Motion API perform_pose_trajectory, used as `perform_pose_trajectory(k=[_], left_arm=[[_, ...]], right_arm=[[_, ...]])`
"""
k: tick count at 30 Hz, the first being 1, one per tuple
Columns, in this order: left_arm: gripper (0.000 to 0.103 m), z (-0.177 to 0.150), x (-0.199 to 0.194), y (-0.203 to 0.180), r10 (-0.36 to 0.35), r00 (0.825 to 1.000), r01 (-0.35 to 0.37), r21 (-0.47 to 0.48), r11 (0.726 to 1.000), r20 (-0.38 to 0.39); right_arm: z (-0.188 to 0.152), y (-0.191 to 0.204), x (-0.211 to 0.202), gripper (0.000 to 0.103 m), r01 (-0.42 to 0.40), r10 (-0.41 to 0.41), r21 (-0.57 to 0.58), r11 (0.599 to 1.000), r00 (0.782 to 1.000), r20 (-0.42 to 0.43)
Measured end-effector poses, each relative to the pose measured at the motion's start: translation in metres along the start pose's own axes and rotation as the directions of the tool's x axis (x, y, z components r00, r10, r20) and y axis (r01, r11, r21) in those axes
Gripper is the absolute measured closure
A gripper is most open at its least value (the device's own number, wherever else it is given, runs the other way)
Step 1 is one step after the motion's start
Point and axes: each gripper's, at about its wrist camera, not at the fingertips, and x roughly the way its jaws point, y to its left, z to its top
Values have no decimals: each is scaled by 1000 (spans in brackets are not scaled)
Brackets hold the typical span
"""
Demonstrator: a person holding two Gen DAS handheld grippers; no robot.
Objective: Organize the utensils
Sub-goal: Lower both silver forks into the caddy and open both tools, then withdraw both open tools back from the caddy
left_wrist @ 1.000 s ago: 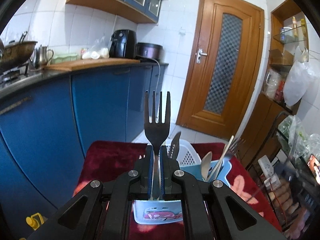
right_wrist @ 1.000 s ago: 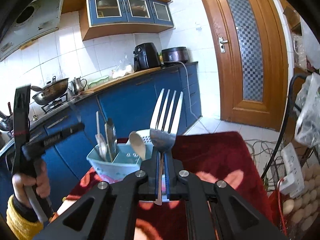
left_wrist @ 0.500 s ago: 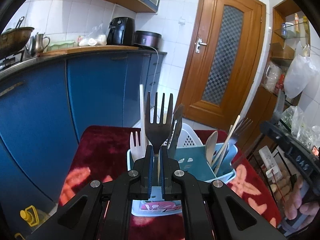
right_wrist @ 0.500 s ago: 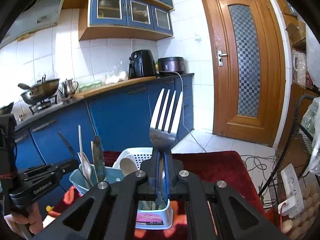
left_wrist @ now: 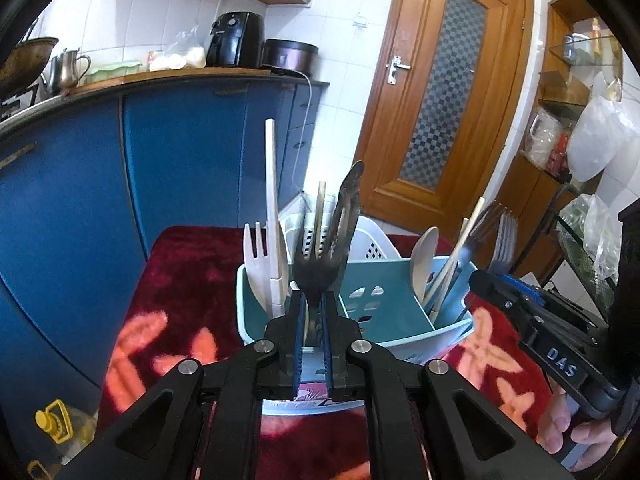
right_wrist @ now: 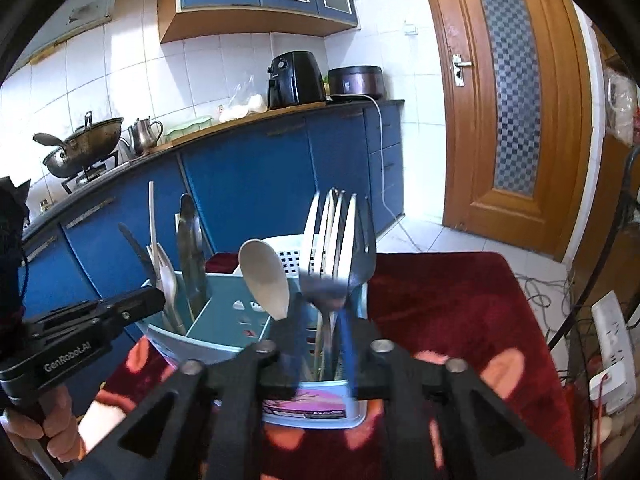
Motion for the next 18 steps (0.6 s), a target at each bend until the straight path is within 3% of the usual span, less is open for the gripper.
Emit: perform_pose_trajectory(k=[4, 6, 18], left_arm=[[81, 4, -9, -3, -4, 1000, 4, 12, 1000, 9], [71, 6, -18, -5, -9, 1000, 8, 19, 1000, 25], [67, -5, -66, -10, -2, 999, 1, 19, 1000, 54]], right_arm=[[4, -1, -14, 68, -20, 19, 17, 1000, 999, 31], [7, 1, -19, 67, -25, 24, 20, 999, 999, 47], [-1, 12, -71, 67, -58, 57, 22, 998, 996, 72]])
